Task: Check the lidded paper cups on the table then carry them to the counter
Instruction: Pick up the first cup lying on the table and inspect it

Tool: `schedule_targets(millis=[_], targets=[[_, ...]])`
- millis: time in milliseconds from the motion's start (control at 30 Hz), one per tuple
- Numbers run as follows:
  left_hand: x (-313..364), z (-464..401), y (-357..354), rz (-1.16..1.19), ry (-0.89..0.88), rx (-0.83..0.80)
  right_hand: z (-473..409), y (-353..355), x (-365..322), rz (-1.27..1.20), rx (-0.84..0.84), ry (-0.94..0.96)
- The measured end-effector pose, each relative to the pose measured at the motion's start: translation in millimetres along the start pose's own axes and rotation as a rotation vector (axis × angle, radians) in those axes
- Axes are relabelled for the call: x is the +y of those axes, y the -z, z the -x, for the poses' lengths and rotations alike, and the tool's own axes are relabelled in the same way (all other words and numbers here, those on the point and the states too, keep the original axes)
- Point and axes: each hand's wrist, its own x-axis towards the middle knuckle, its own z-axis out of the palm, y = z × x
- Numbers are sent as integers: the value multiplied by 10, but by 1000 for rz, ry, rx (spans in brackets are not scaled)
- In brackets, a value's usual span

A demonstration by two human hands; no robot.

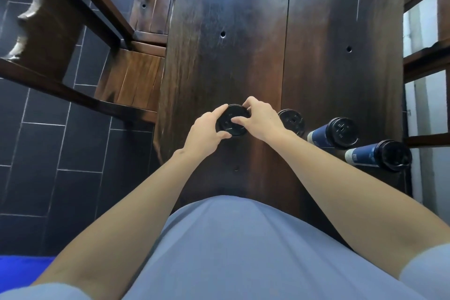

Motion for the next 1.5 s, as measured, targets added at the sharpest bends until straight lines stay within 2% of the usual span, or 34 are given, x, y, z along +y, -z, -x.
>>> schedule_targets(millis=[167, 300, 433, 533, 667, 900, 1133, 1500], targets=[[-63, -92, 109, 52, -3, -166, -42, 13, -11, 45, -46, -78], [-78, -136, 91, 37, -21, -176, -98, -74, -39, -117, -42, -67], [-148, -148, 10, 69, -46, -180, -120, -260, -91, -272, 2, -174], [-221, -127, -15, 88, -46, -160, -131, -387, -141, -298, 67, -231], [-336, -104, -62, 86, -69, -163, -170, -460, -186, -205, 161, -299], [-455, -162, -51, 199, -49, -203, -281, -490, -209, -92, 216, -306], [-436, -179, -64, 207, -102, -182, -297, -558, -158, -28, 288, -297], [-484, -137, -119, 202, -129, -137, -304, -574, -247, 95, 293, -293]])
